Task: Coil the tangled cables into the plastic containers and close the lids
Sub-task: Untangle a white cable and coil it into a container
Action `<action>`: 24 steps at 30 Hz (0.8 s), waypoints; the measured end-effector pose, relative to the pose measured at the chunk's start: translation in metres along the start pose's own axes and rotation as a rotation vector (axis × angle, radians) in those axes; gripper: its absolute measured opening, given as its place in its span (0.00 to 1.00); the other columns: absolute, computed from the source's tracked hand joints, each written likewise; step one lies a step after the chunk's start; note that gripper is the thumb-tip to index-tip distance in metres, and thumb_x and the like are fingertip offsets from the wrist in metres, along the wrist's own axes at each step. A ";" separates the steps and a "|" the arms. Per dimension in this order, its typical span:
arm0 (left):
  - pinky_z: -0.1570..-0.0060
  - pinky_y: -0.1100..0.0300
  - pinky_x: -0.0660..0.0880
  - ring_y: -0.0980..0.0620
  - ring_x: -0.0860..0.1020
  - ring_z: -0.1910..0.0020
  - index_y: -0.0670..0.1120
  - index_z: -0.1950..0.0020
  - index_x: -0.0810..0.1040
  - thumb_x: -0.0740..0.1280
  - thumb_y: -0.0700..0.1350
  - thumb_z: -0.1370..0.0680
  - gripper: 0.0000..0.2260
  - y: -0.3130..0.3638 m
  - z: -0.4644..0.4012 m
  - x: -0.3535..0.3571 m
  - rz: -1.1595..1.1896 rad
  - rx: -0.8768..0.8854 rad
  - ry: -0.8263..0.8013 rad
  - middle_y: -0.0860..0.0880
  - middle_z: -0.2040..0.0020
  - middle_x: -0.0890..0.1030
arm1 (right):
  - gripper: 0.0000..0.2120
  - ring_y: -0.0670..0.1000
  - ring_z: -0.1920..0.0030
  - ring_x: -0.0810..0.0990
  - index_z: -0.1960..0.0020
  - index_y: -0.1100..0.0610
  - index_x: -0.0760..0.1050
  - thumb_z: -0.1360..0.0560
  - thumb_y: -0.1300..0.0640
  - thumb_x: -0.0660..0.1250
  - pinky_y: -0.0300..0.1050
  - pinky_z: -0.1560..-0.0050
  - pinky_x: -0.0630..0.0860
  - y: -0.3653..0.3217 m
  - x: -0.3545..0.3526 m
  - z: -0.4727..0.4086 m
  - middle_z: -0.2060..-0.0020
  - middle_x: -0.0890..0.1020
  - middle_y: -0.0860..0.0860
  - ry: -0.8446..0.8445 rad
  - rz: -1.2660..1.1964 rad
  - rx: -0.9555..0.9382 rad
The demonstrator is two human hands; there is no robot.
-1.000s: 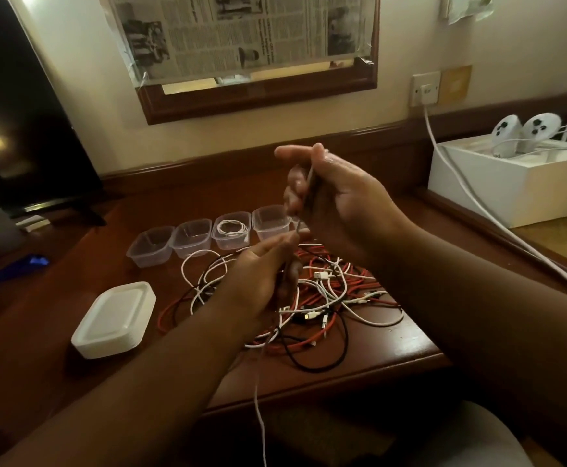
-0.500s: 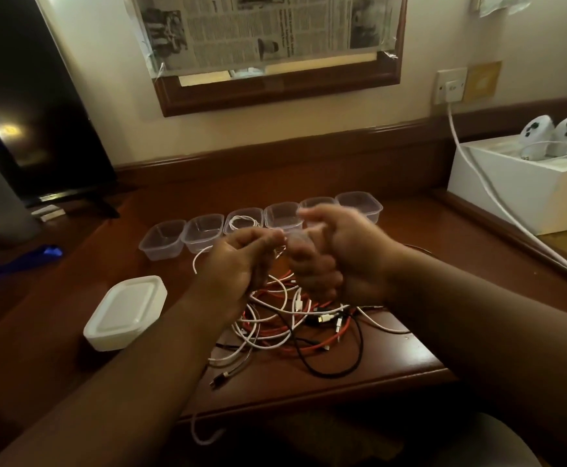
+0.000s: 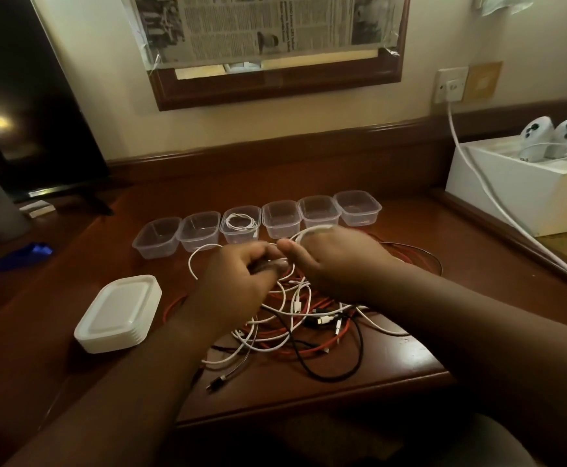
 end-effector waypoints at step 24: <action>0.65 0.63 0.76 0.62 0.80 0.65 0.50 0.47 0.82 0.66 0.43 0.20 0.05 0.017 0.001 0.017 -0.179 0.042 -0.141 0.54 0.61 0.83 | 0.25 0.48 0.62 0.73 0.58 0.54 0.72 0.20 0.36 0.48 0.45 0.60 0.69 -0.005 -0.018 0.012 0.63 0.75 0.48 0.196 -0.107 0.073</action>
Point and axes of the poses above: each hand's wrist, its own z-axis away from the middle knuckle, its own x-axis out of the palm, y = z × x, the point moved 8 cm from there along -z, towards the middle knuckle
